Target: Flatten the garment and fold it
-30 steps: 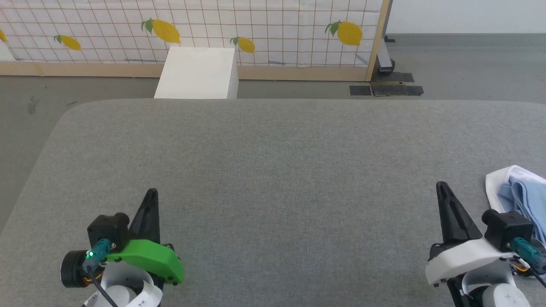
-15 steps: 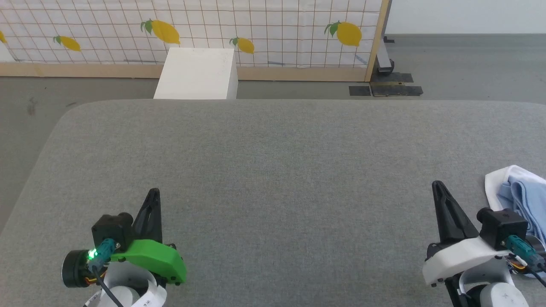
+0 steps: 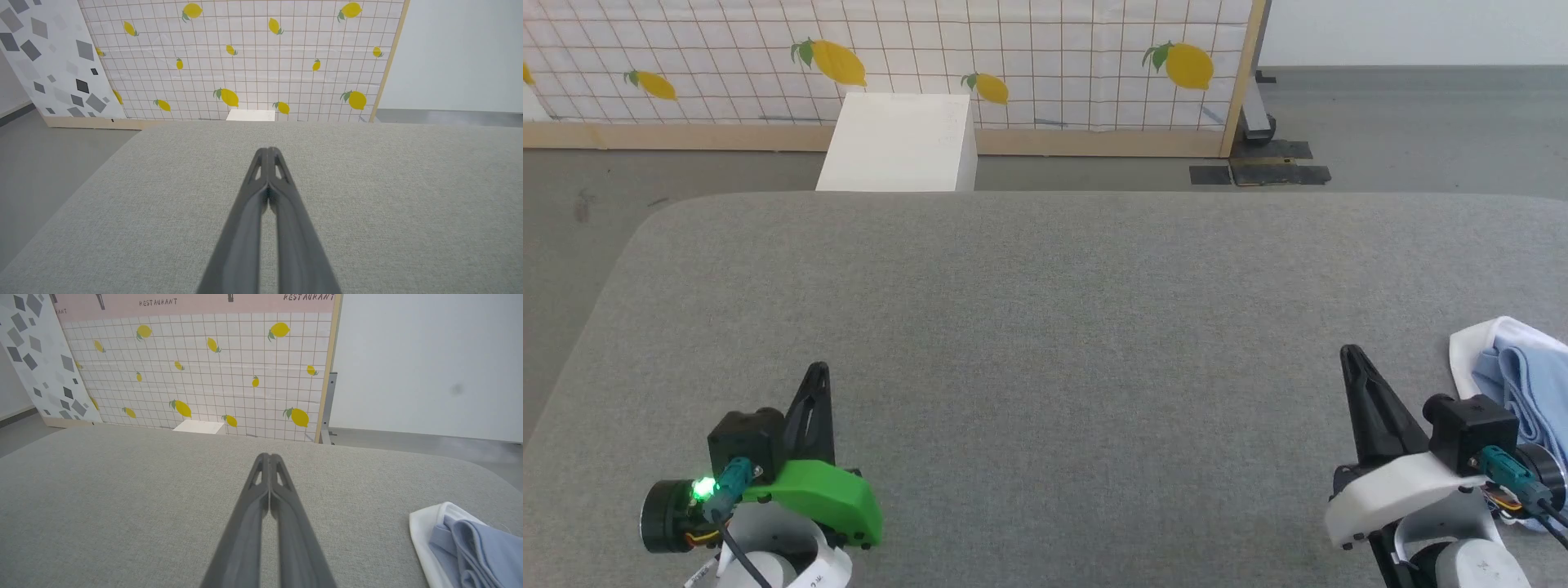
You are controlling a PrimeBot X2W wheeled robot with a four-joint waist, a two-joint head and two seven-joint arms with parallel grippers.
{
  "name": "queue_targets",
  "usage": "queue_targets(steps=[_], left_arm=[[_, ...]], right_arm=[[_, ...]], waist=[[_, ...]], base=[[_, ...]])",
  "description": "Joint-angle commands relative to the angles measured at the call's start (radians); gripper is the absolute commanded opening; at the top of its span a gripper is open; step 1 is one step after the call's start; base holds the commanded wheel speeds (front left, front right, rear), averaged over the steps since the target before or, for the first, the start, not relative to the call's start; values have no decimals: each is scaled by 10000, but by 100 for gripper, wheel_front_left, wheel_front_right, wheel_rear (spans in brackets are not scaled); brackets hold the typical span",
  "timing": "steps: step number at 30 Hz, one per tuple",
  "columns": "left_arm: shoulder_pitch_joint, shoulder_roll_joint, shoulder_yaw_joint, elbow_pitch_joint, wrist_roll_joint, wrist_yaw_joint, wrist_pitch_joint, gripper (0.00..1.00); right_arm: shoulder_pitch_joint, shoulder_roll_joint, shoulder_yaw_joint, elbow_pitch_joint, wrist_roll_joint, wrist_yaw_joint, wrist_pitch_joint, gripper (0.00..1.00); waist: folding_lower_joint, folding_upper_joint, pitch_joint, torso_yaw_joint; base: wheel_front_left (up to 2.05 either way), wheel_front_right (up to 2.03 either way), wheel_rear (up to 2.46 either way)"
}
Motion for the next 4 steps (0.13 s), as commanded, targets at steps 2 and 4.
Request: queue_targets(steps=[2,4], left_arm=[[175,-159,98,-91,209,-99,78,0],[189,-209,145,-119,302,-119,112,0]], right_arm=[[147,10,52,-101,-117,-11,72,0],[150,10,70,-123,-149,-12,100,0]], waist=[[-2,0,-2,-3],[-2,0,-5,-5]], base=[[0,0,0],[0,0,0]])
